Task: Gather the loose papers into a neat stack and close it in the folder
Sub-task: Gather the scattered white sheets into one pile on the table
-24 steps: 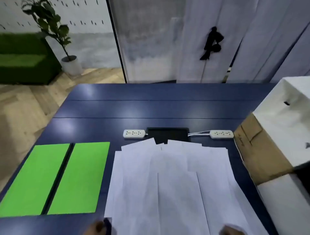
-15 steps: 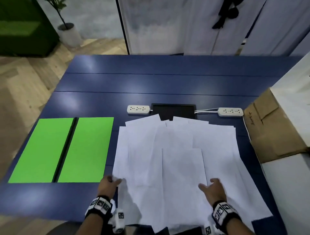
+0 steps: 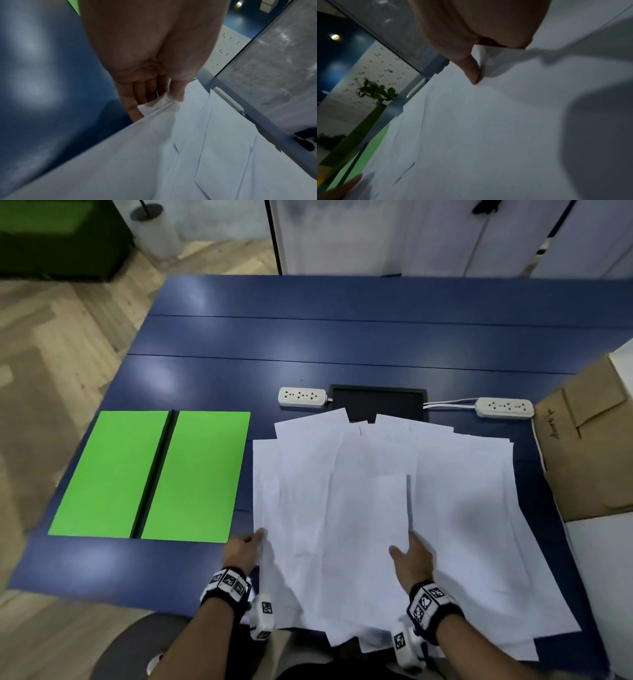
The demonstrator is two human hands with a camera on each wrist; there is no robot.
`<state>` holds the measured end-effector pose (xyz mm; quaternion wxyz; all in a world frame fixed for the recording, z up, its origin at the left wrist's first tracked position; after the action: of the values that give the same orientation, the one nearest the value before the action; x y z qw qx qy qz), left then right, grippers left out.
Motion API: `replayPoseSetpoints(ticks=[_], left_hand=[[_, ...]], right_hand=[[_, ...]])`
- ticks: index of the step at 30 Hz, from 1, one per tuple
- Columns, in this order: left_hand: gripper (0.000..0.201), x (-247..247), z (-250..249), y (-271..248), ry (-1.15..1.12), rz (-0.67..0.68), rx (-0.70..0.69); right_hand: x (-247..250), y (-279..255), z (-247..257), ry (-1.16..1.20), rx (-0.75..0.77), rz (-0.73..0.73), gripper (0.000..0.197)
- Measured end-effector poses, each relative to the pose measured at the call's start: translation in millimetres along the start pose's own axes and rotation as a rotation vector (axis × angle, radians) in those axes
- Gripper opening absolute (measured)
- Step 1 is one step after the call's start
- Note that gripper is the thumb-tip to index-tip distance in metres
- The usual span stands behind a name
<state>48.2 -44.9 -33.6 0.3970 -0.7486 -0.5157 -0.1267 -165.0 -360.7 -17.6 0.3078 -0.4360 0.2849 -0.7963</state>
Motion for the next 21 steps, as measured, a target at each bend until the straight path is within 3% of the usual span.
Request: replayPoseSetpoints(ticks=[4, 6, 8, 10, 12, 13, 16, 19, 21], left_hand=[[0.040, -4.5, -0.2, -1.5, -0.178, 0.074, -0.052], [0.058, -7.7, 2.0, -1.8, -0.170, 0.130, -0.068], [0.054, -9.8, 0.4, -3.4, -0.117, 0.148, -0.089], [0.040, -10.6, -3.6, -6.6, -0.042, 0.138, -0.102], [0.035, -11.5, -4.3, -7.4, -0.011, 0.151, -0.097], [0.034, -11.5, -3.6, -8.0, -0.005, 0.162, -0.094], [0.034, -12.6, 0.4, -4.4, 0.009, 0.175, -0.121], [0.032, -12.3, -2.8, -4.3, 0.036, 0.186, -0.157], [0.033, -12.6, -2.2, -3.5, 0.029, 0.175, -0.170]], right_hand=[[-45.1, -13.4, 23.1, -0.082, 0.077, 0.199, 0.048], [-65.8, -20.3, 35.3, -0.094, 0.097, 0.304, 0.046], [-77.5, -28.3, 44.8, -0.069, 0.108, 0.318, 0.034], [-76.6, -27.6, 51.7, -0.185, 0.200, 0.039, 0.030], [-68.0, -22.4, 51.5, -0.436, 0.277, -0.203, 0.051], [-62.8, -18.9, 49.6, -0.526, 0.262, -0.221, 0.063], [-58.7, -3.5, 38.6, -0.667, 0.198, -0.085, 0.078], [-69.3, -6.9, 34.6, -0.693, 0.314, 0.082, 0.074], [-72.5, -13.1, 34.4, -0.656, 0.430, 0.118, 0.063]])
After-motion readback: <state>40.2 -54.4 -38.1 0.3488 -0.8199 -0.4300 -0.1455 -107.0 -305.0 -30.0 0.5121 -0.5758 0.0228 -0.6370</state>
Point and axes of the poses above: each hand's wrist, its own y-axis towards the middle knuckle, its own x-axis out of the back of the hand, z = x × y, the point moved 3 cm from there along y, towards the middle knuckle, and after that the axes turned 14 degrees about -x, right-handed, at the moved point
